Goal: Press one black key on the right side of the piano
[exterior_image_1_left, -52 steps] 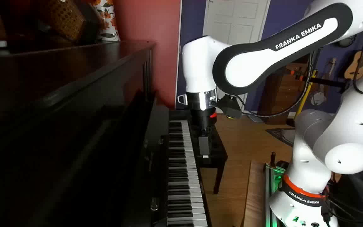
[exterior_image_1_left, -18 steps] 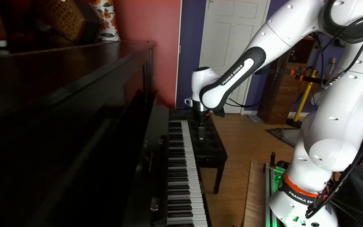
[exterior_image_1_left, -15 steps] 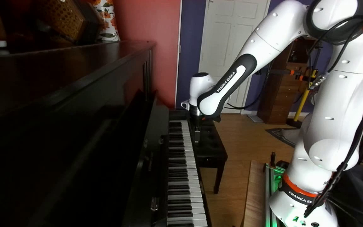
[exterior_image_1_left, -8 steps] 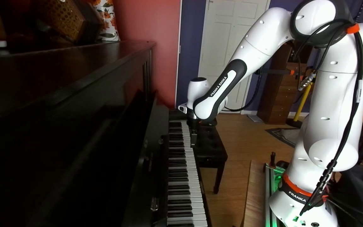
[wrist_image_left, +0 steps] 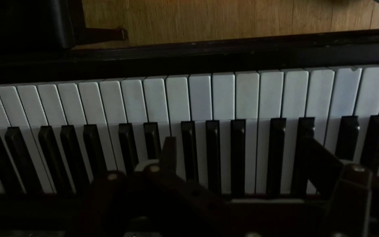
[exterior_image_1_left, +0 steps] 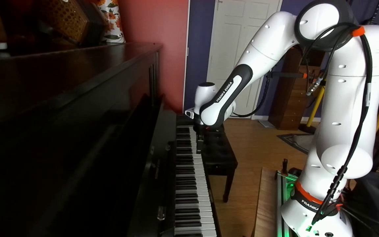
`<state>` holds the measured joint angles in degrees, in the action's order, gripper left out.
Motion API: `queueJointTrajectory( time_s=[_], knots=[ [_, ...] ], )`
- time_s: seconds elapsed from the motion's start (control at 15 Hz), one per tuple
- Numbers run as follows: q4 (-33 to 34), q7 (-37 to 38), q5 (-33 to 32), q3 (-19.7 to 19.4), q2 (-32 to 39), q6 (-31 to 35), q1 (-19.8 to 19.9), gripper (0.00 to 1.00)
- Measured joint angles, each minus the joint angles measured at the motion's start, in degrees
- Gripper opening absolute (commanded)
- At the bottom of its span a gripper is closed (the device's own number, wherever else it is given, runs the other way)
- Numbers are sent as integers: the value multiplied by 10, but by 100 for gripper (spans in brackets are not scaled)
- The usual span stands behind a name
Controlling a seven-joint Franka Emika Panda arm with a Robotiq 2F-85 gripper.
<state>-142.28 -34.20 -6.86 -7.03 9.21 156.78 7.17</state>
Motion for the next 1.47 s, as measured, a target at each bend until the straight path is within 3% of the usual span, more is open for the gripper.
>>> queueJointTrajectory(
  time_s=[0.6, 1.47],
  knots=[
    [39, -66, 43, 47, 74, 38, 52, 1],
    [90, -86, 43, 91, 148, 88, 109, 0]
  ],
)
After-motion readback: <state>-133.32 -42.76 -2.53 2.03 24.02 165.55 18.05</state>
